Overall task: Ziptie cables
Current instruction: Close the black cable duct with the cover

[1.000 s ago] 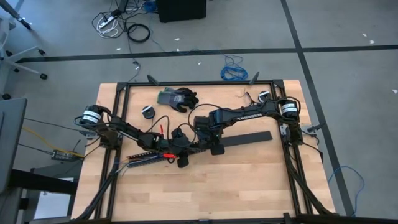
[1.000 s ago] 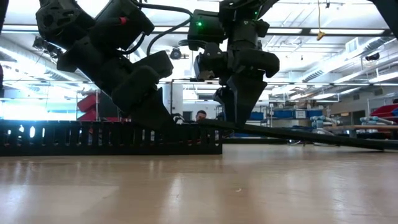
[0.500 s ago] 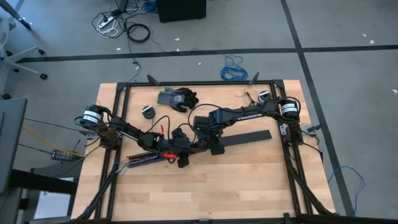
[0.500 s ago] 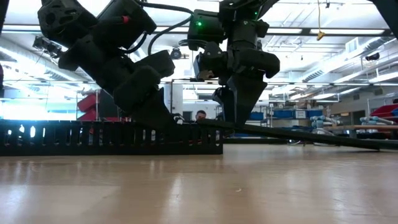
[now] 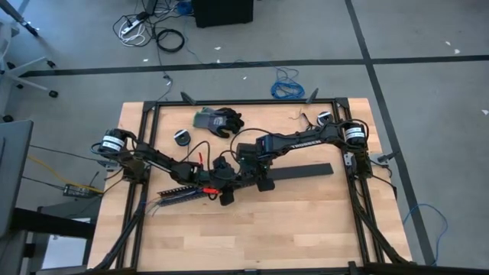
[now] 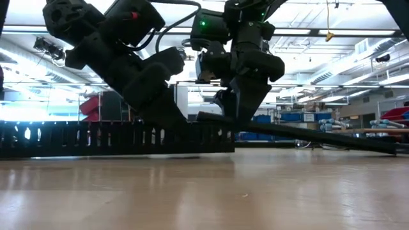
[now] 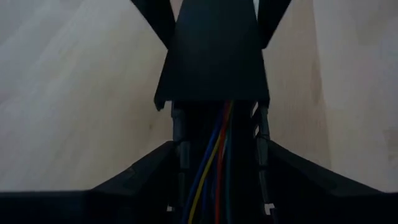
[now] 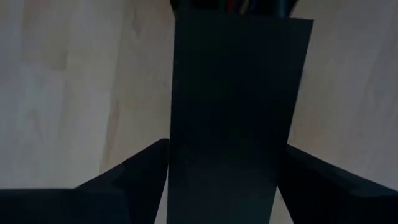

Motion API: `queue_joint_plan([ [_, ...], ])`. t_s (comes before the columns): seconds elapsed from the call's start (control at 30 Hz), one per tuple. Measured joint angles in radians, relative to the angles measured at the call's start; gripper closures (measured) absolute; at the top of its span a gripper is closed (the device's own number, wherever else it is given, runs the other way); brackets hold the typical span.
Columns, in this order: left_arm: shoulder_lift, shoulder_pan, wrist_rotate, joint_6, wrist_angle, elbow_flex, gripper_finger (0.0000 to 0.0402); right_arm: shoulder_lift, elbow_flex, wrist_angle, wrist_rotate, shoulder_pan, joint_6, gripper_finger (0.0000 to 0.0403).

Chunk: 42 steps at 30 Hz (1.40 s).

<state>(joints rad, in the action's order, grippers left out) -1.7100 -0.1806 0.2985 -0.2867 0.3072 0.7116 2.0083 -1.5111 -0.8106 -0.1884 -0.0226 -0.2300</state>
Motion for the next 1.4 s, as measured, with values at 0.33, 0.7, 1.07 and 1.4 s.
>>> queue_joint_plan([
  [0.33, 0.0, 0.0, 0.003, -0.001, -0.014, 0.0, 0.0183, 0.0, -0.067, -0.019, 0.053, 0.014, -0.027, 0.0114],
  [0.7, 0.0, -0.001, -0.001, -0.001, -0.027, -0.002, 0.0183, -0.006, -0.142, -0.082, 0.12, 0.021, -0.074, 0.0119],
  [1.07, 0.0, -0.002, -0.003, -0.002, -0.037, -0.003, 0.0183, -0.015, -0.147, -0.101, 0.194, 0.063, -0.126, 0.0383],
  [1.4, 0.0, -0.002, -0.003, -0.002, -0.039, -0.003, 0.0183, -0.015, -0.132, 0.011, 0.157, 0.063, -0.078, 0.0402],
])
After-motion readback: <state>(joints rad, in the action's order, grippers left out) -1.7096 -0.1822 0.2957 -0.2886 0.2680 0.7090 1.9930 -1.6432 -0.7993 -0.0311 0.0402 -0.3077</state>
